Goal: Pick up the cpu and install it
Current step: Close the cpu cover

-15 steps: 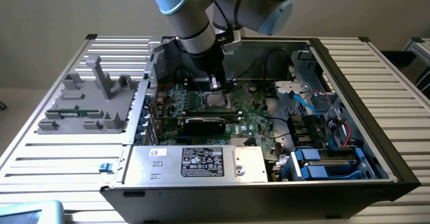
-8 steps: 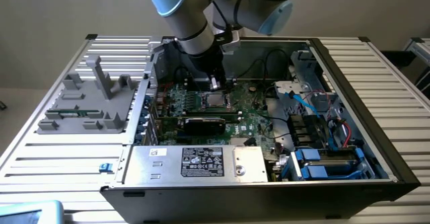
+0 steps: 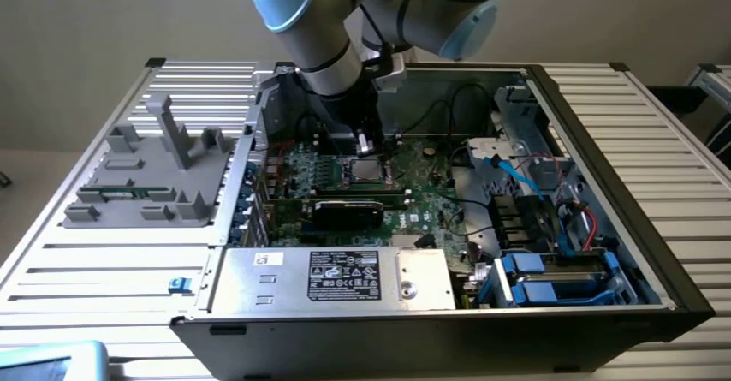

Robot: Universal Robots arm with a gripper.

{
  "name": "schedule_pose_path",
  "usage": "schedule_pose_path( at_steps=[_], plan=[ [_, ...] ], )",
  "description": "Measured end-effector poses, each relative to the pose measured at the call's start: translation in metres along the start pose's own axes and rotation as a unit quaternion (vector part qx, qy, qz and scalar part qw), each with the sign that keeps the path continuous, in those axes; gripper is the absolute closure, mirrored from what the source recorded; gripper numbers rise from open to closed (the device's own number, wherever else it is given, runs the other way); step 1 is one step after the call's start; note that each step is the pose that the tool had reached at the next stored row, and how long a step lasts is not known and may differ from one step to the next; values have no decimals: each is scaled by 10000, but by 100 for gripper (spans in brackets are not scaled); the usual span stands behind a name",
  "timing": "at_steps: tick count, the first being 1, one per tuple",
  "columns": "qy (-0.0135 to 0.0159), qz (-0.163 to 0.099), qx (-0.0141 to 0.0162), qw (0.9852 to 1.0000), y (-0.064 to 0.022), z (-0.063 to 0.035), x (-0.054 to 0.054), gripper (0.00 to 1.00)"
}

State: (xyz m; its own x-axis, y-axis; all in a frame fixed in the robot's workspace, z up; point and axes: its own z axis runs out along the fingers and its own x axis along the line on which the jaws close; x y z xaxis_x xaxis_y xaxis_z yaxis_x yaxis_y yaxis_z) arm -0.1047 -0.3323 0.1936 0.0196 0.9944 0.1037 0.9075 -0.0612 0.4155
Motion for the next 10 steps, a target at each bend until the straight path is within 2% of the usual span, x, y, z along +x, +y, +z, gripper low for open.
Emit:
schedule_pose_path(
  at_steps=[10],
  plan=[
    [11,0,-51,10000,-28,16,-3,89]
  ],
)
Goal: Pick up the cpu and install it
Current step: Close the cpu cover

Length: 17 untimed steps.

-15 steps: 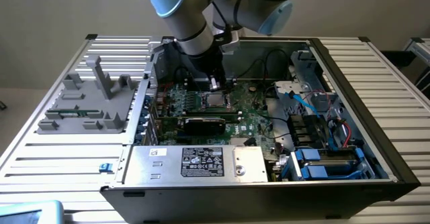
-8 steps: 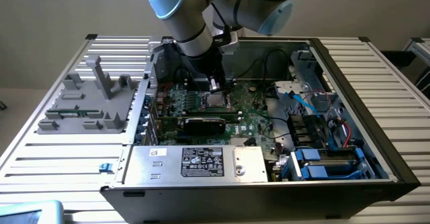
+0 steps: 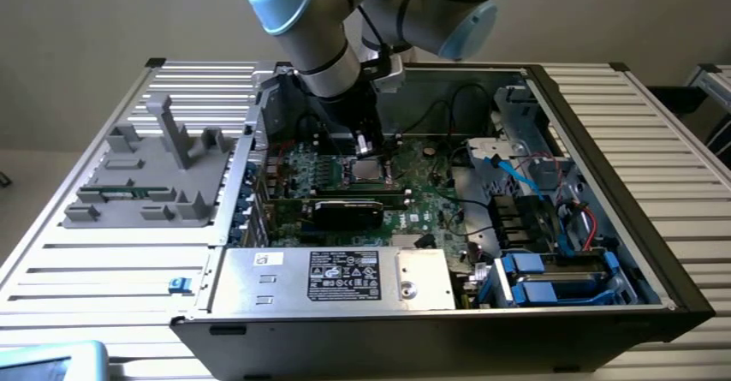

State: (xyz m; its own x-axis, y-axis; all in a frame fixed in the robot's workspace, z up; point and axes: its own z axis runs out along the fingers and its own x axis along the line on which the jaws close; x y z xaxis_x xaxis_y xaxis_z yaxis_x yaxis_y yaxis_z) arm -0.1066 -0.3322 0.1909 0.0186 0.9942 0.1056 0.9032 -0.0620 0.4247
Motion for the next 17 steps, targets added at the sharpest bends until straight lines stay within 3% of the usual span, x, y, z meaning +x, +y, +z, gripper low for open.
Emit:
schedule_pose_path(
  at_steps=[12,17],
  plan=[
    [4,0,-13,10000,-22,-4,-2,89],
    [4,1,-14,10000,71,-201,22,89]
  ],
)
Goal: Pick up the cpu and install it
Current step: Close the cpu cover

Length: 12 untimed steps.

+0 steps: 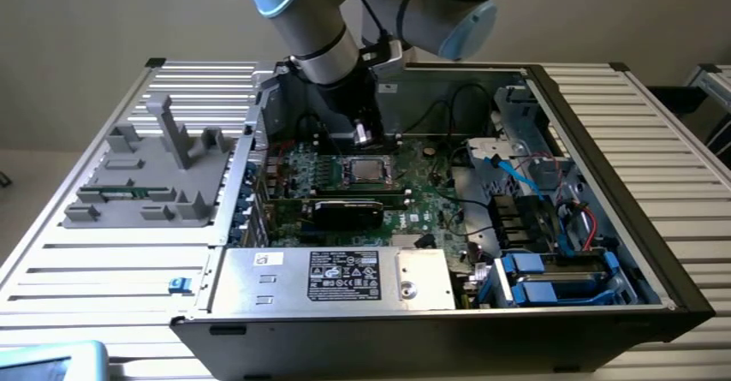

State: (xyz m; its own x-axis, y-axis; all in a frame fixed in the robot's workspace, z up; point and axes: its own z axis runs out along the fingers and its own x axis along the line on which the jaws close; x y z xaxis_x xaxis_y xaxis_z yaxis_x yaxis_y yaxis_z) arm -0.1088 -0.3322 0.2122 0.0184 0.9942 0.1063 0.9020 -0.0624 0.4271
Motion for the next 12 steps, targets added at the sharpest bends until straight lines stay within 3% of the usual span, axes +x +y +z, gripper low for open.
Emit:
schedule_pose_path(
  at_steps=[4,7,9,12],
  plan=[
    [-1,1,17,10000,66,-139,15,89],
    [-3,5,58,10000,116,-225,22,89],
    [-6,11,118,9999,151,-256,27,89],
    [-17,25,284,9996,189,-259,27,89]
  ],
)
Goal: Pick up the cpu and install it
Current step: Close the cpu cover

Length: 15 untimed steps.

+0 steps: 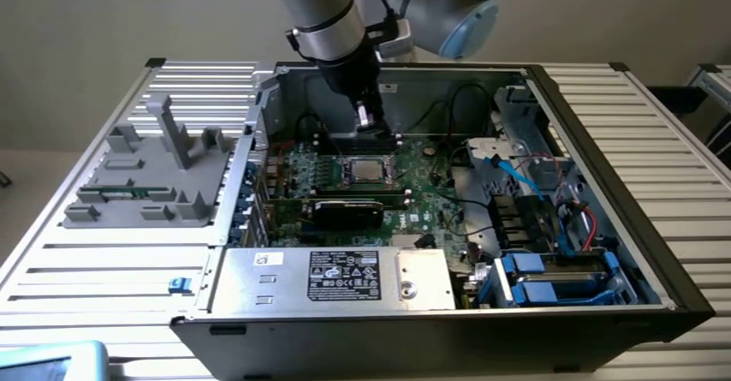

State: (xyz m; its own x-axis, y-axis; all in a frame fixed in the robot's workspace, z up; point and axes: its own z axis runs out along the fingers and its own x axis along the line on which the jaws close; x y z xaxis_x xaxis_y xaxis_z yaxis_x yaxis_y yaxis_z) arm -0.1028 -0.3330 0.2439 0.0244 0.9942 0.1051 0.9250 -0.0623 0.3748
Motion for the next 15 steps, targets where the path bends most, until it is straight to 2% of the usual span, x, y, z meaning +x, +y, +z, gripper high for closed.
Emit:
schedule_pose_path(
  at_steps=[3,4,8,9,13,14,15],
  plan=[
    [-10,15,173,9998,31,1,1,89],
    [-11,17,195,9998,33,2,0,89],
    [-12,18,200,9998,33,1,-2,89],
    [-15,19,227,9997,36,2,-1,89],
    [-39,51,588,9982,48,6,-4,89],
    [-44,58,667,9977,55,5,-5,89],
    [-50,63,730,9973,66,0,-5,89]
  ],
)
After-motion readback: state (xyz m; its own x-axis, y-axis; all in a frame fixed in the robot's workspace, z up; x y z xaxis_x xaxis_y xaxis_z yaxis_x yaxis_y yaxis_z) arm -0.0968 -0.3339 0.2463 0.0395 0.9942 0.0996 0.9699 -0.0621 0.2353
